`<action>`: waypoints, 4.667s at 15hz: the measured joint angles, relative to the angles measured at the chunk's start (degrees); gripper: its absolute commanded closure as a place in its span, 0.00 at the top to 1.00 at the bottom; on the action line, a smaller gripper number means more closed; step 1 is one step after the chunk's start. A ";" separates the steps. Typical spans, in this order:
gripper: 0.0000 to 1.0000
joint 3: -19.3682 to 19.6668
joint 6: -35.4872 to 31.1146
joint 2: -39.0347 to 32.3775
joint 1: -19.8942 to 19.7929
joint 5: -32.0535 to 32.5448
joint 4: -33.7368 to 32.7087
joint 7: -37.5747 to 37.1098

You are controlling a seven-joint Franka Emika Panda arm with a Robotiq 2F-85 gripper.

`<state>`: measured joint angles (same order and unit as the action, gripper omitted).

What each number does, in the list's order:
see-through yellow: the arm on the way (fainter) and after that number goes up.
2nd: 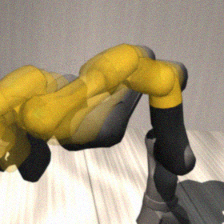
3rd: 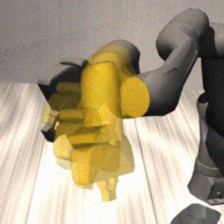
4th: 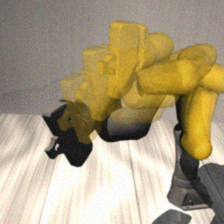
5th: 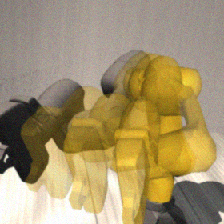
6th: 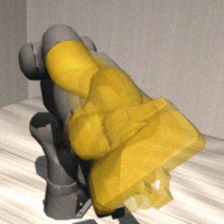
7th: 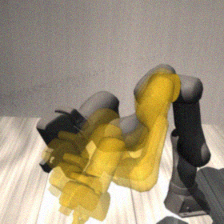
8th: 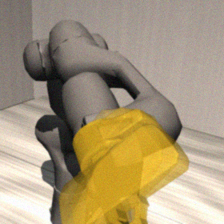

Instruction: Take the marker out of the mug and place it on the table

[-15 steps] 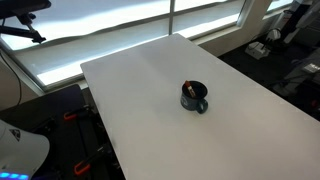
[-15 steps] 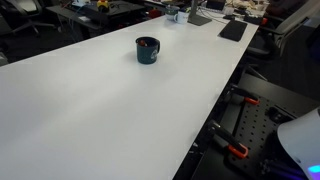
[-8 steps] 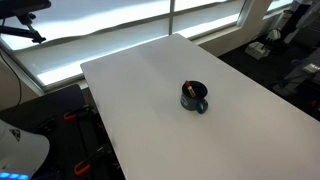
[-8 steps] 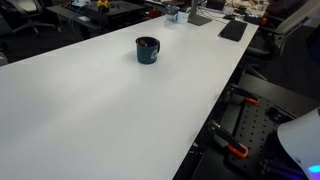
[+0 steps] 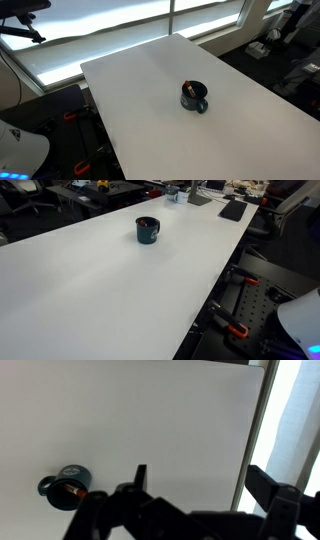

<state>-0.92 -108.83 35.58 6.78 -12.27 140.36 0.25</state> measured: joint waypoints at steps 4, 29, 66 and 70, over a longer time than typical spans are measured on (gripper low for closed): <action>1.00 4.02 0.00 -2.07 -2.20 -0.06 -1.84 2.97; 1.00 8.94 11.87 -15.78 -4.17 -0.58 -16.23 14.00; 1.00 10.57 25.69 -45.66 -11.91 -11.22 -38.62 14.32; 1.00 10.57 25.71 -45.66 -11.92 -11.22 -38.62 14.32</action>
<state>9.65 -83.12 -10.08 -5.14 -23.49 101.75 14.57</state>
